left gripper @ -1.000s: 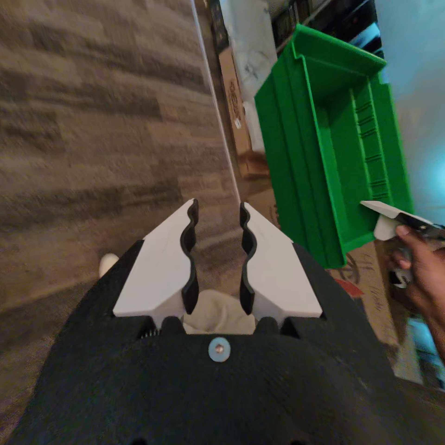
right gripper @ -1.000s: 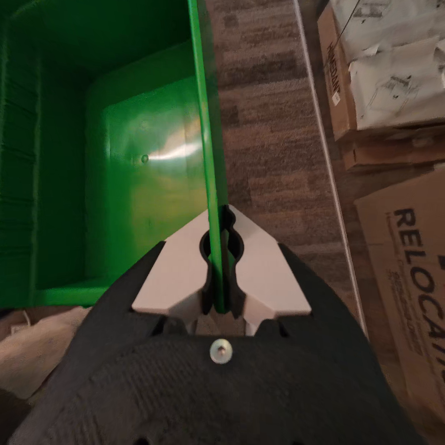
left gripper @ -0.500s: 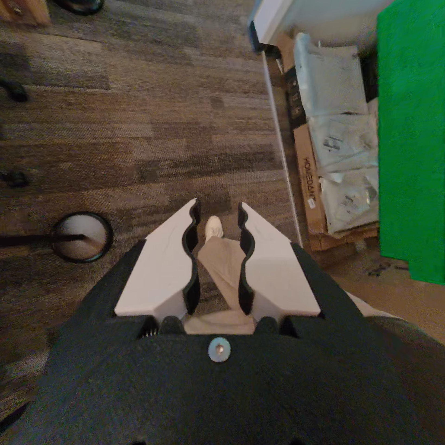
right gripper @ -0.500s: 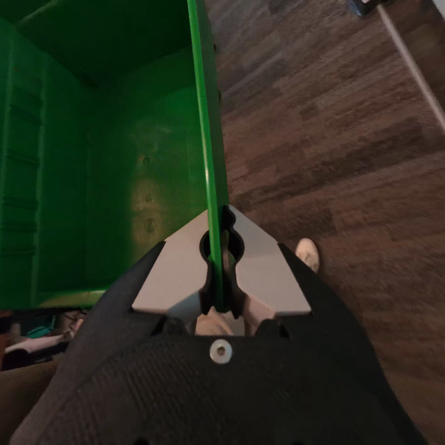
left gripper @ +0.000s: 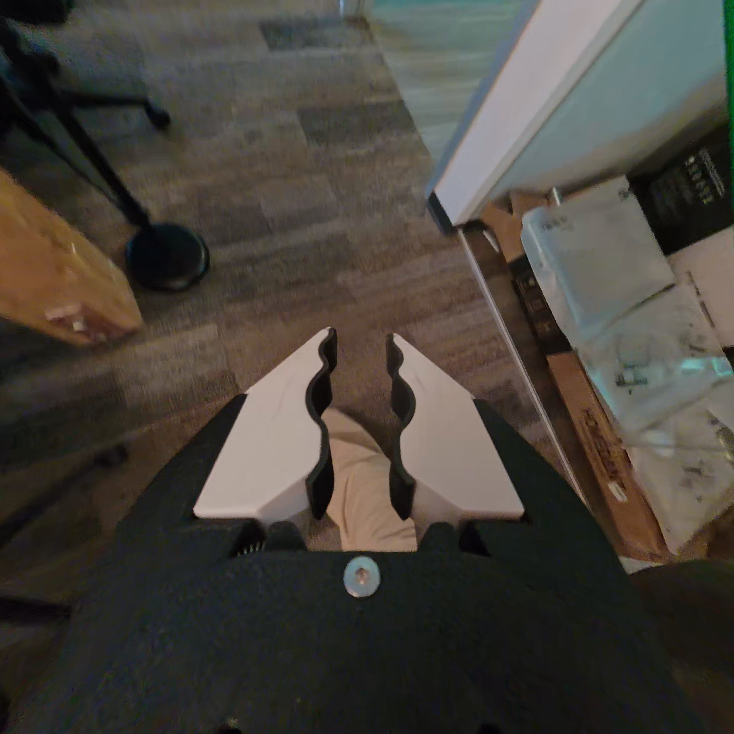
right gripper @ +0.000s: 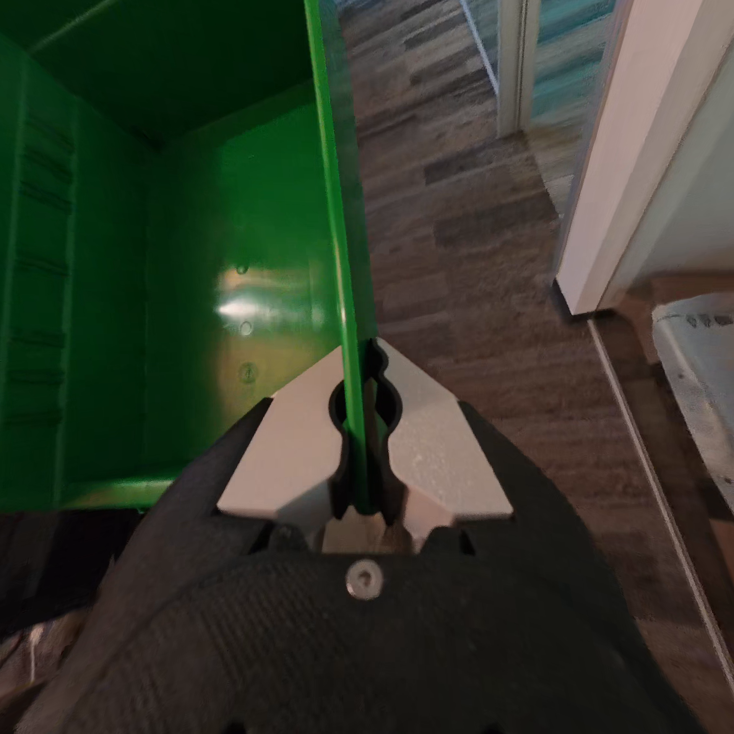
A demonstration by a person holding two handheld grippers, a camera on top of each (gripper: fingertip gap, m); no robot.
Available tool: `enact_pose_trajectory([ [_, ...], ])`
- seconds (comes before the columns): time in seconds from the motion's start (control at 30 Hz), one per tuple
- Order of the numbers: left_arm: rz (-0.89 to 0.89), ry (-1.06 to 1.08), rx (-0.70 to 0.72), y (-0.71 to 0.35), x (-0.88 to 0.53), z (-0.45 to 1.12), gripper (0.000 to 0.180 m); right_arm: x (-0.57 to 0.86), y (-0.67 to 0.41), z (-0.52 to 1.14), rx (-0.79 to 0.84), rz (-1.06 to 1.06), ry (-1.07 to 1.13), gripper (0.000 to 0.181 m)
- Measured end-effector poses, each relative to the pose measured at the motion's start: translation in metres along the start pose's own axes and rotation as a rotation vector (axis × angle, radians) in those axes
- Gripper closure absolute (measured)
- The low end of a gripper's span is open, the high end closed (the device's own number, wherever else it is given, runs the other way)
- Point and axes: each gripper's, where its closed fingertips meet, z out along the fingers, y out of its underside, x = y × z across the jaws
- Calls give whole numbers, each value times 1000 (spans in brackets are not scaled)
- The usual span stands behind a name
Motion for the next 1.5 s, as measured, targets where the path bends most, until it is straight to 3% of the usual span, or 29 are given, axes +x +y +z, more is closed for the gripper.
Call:
enact_pose_trajectory([
  [0.17, 138, 15, 33, -199, -45, 106, 159, -25, -100, 151, -5, 107, -11, 178],
  [0.33, 506, -285, -35, -360, -120, 235, 147, -1, -193, 303, 86, 155, 31, 178],
  [0.43, 526, -300, -74, -439, -145, 333, 137, 35, -243, 408, 95, 188, 59, 178],
  [0.67, 670, -409, -15, -672, -136, 527, 136, 124, -405, 618, 73, 83, 78, 178],
  [0.97, 845, -65, 48, -897, 28, 761, 124, 295, -582, 798, 114, 232, 243, 178],
  [1.17, 1057, 279, 56, -994, 181, 919, 130, 439, -672, 863, 142, 338, 444, 178],
  [1.3, 1204, 492, 92, -1059, 295, 979, 145, 529, -740, 870, 178, 372, 606, 178],
  [1.33, 1238, 566, 74, -1070, 322, 989, 132, 550, -754, 871, 184, 402, 629, 178],
  [1.5, 1284, 721, 78, -1131, 432, 1069, 123, 671, -807, 886, 241, 492, 722, 178],
])
